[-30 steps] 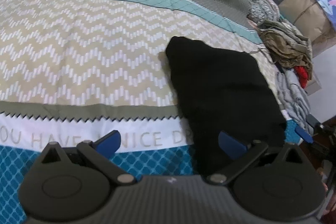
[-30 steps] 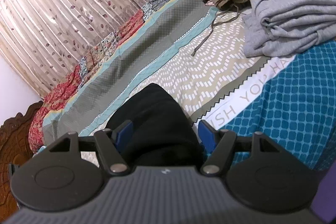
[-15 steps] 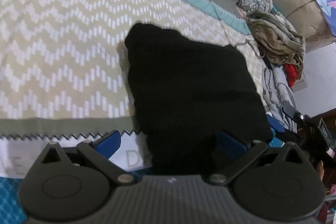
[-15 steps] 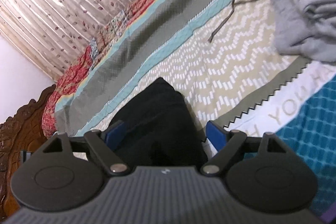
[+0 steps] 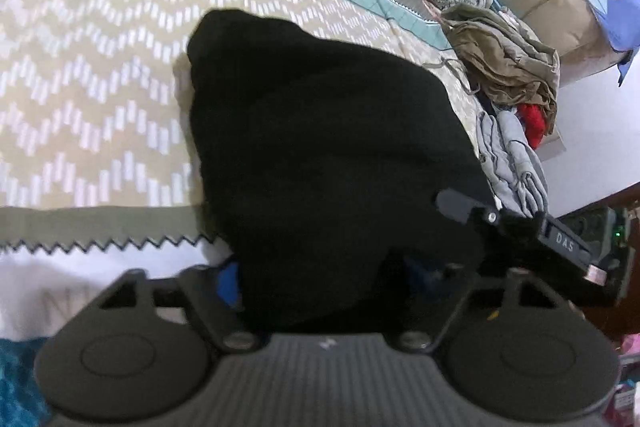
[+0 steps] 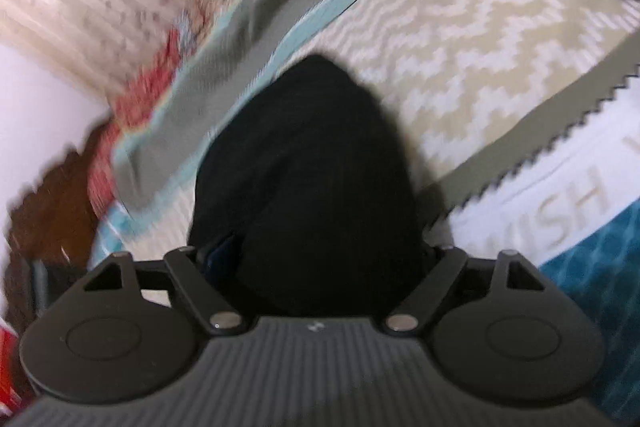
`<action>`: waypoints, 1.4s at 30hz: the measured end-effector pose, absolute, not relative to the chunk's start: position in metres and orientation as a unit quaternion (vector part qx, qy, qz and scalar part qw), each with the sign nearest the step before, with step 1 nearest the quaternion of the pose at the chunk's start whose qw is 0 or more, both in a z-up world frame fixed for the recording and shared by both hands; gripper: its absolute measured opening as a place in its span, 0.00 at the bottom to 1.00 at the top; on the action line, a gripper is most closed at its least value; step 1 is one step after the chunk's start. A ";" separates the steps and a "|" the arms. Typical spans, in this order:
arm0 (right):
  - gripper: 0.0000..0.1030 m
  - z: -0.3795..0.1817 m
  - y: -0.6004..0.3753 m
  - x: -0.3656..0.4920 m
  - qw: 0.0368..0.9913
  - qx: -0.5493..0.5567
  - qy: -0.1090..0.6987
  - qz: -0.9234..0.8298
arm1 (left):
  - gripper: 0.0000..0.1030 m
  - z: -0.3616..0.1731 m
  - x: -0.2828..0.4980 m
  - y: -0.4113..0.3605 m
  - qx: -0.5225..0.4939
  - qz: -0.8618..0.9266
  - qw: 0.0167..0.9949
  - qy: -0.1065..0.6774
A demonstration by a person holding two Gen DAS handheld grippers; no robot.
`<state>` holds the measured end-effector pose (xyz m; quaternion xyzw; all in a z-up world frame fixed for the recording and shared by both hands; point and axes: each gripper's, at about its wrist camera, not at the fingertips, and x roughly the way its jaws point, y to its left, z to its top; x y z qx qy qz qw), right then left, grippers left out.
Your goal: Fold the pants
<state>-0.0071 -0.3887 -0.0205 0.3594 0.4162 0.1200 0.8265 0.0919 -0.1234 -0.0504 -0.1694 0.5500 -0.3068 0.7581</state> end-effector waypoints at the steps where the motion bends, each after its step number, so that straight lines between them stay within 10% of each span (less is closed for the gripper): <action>1: 0.68 -0.016 -0.385 -0.011 0.827 0.361 0.415 0.115 | 0.57 -0.047 0.092 -0.116 -0.180 -0.310 0.757 0.546; 15: 0.56 -0.011 -0.257 -0.037 0.808 0.358 0.421 0.204 | 0.57 -0.013 0.057 0.025 -0.213 -0.230 0.811 0.495; 22: 0.82 -0.013 -0.276 -0.053 0.817 0.371 0.410 0.164 | 1.00 -0.037 0.062 0.047 -0.262 -0.208 0.795 0.506; 27: 0.82 -0.038 -0.285 -0.034 0.763 0.432 0.445 0.181 | 0.92 -0.052 0.082 0.033 -0.283 -0.247 0.770 0.515; 33: 0.52 -0.011 -0.240 -0.009 0.750 0.401 0.462 0.251 | 0.62 -0.035 0.078 0.023 -0.287 -0.253 0.775 0.503; 42: 0.52 0.081 -0.228 0.099 0.848 0.277 0.329 0.310 | 0.63 0.059 0.176 0.017 -0.218 -0.272 0.867 0.356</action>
